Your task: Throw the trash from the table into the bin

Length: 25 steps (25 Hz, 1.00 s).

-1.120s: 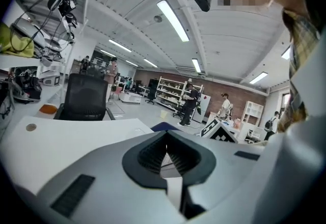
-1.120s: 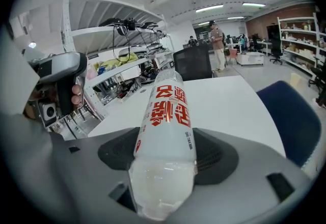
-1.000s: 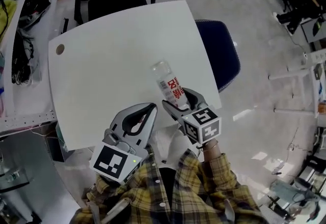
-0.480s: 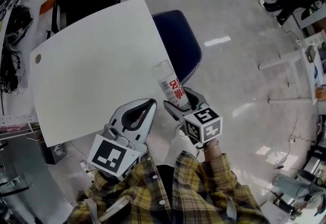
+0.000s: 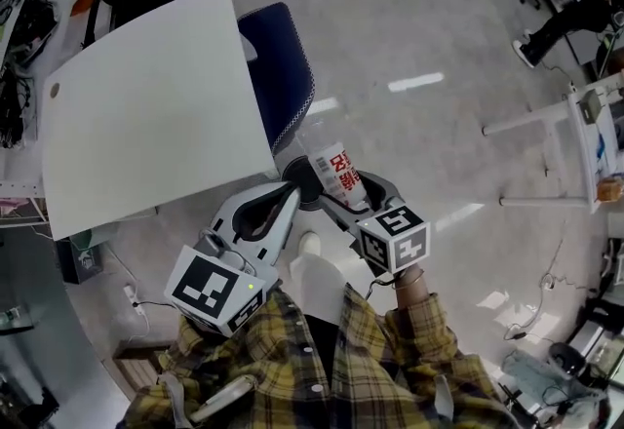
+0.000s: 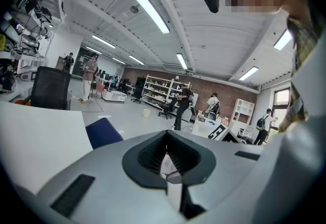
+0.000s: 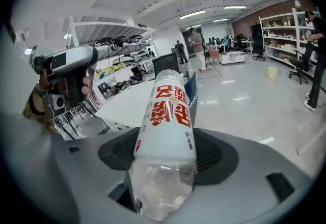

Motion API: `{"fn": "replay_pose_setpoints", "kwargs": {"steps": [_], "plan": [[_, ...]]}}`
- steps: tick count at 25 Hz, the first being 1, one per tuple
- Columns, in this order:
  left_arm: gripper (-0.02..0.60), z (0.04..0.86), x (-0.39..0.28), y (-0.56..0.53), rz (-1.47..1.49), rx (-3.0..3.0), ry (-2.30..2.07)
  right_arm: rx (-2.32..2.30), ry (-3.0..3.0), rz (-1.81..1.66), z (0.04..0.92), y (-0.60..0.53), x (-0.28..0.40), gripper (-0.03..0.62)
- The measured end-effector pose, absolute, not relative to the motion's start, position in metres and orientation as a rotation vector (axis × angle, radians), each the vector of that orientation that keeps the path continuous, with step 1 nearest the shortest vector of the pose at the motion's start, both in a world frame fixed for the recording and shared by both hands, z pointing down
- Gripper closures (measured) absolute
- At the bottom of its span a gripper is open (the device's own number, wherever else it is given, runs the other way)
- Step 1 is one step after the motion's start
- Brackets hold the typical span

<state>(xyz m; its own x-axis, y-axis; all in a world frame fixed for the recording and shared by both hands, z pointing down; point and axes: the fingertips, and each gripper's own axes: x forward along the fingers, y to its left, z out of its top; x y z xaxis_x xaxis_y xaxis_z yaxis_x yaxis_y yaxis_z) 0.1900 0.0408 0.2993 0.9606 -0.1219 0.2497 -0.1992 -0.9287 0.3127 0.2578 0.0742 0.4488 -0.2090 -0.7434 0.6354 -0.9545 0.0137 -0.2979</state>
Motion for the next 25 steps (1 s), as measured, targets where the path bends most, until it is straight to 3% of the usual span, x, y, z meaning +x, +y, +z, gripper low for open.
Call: {"fn": "replay_pose_setpoints", "kwargs": {"steps": [14, 25], "plan": [[0.572, 0.334, 0.209, 0.071, 0.501, 2.76, -0.113, 1.809, -1.818, 1.23, 0.505, 0.14, 0.282, 0.281], [0.572, 0.47, 0.197, 0.062, 0.637, 2.648, -0.125, 1.686, -1.687, 1.462, 0.664, 0.139, 0.259, 0.281]]}}
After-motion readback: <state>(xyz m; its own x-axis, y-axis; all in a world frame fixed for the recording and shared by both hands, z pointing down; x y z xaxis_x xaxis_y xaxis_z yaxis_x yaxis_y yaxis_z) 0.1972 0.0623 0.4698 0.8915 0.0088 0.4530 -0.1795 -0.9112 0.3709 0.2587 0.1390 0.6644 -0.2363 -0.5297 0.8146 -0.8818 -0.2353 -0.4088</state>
